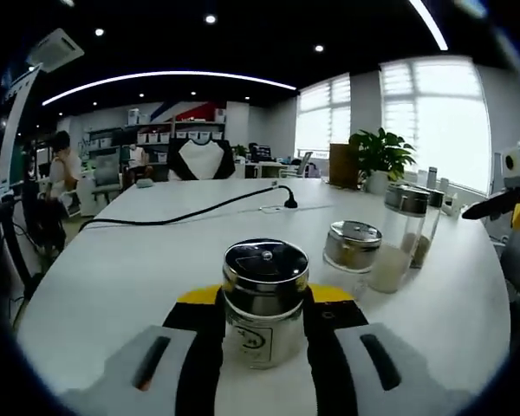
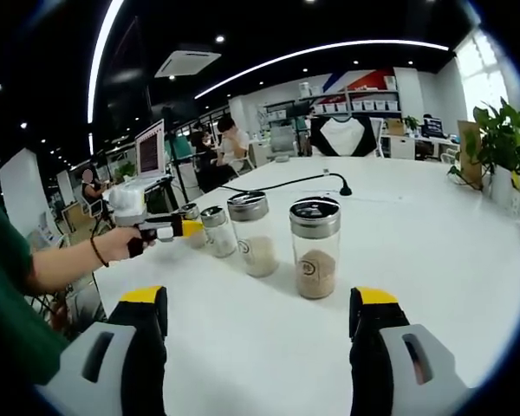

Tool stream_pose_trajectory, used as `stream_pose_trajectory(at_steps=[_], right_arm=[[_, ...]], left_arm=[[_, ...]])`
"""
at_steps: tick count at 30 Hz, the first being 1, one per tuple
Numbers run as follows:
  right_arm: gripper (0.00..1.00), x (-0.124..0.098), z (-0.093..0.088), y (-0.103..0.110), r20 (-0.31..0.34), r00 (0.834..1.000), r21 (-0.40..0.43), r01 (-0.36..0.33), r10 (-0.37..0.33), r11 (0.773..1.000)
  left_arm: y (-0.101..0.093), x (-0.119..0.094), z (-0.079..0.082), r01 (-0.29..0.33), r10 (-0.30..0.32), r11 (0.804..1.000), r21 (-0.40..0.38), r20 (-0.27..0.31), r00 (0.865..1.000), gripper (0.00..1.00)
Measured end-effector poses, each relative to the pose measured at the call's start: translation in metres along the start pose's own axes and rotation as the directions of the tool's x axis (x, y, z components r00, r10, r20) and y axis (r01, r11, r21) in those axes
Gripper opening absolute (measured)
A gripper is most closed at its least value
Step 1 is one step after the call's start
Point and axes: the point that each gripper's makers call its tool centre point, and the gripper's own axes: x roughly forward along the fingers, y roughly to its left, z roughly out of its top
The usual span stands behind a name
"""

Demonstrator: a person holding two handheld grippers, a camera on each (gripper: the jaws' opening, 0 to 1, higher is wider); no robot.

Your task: Rotate the seasoning bottle until the label or dispensing opening points toward the visible target arrow and the bottle remains upright within the marked orientation range

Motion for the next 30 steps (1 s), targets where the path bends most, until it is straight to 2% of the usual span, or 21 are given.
stream_pose_trajectory(at_steps=[18,24,30], right_arm=[[0.87,0.0011,-0.0031,0.0009,-0.016,1.000,0.009,0.000,0.000,1.000],[0.87,-0.0001,0.0036,-0.0011,-0.003,1.000,-0.005,0.008,-0.008,1.000],[0.87,0.0019,0.0004,0.0010,-0.013,1.000,-0.002,0.002,-0.002,1.000]], left_arm=[[0.0026,-0.0012,0.0004,-0.125,0.126,0.992,-0.028,0.029,0.992,0.37],[0.0049,-0.0010,0.0003,-0.174,0.176,0.984,-0.045,0.035,0.984,0.37],[0.0060,-0.0007,0.0002,-0.218,0.221,0.974,-0.068,0.039,0.974,0.37]])
